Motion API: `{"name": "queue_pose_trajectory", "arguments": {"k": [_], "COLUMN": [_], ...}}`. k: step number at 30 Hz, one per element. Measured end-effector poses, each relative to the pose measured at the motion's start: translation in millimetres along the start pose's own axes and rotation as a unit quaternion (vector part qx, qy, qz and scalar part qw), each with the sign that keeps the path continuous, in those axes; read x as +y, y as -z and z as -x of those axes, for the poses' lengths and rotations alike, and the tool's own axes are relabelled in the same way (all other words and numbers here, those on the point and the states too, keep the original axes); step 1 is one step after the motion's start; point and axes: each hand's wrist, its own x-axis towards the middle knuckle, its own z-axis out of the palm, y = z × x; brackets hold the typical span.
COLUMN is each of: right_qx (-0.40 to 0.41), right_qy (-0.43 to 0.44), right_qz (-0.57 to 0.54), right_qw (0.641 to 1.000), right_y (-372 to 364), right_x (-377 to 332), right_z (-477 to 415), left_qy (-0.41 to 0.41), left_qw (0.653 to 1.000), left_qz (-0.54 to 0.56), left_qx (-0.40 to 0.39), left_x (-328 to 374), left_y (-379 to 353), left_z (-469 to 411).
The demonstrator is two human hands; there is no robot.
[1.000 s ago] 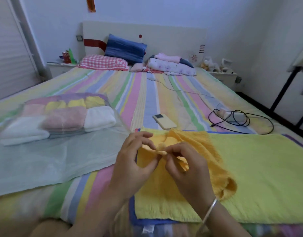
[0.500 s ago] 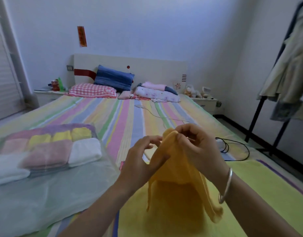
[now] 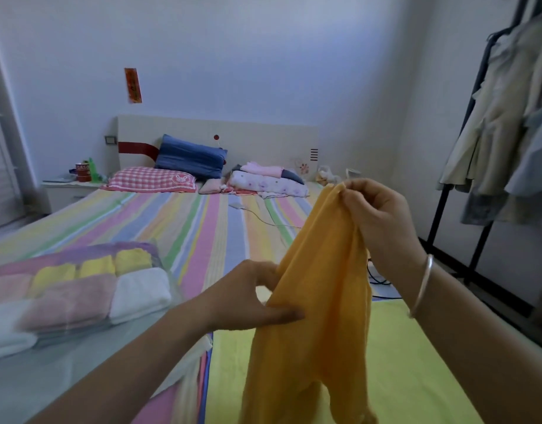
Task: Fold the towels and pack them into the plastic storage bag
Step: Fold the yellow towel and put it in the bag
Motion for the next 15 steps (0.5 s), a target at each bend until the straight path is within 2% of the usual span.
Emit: {"name": "queue_pose_trajectory", "arguments": {"k": [2, 4, 12, 15], "right_qx": [0.033, 0.052, 0.092, 0.126], "right_qy": [-0.011, -0.021, -0.047, -0.048], "right_qz": [-0.009, -0.012, -0.015, -0.035], "right_qw": [0.999, 0.998, 0.995, 0.99], "right_y": [5, 9, 20, 26], "right_x": [-3, -5, -10, -15], "right_z": [-4, -8, -7, -4], "left_qy": [0.023, 0.045, 0.05, 0.047], "left_qw": [0.999, 0.998, 0.998, 0.996], "left_qz": [-0.019, -0.015, -0.026, -0.038], "left_qx": [-0.038, -0.043, 0.008, 0.064], "left_x": [-10, -17, -22, -23], "left_y": [0, 3, 37, 49], "left_z": [10, 22, 53, 62]}}
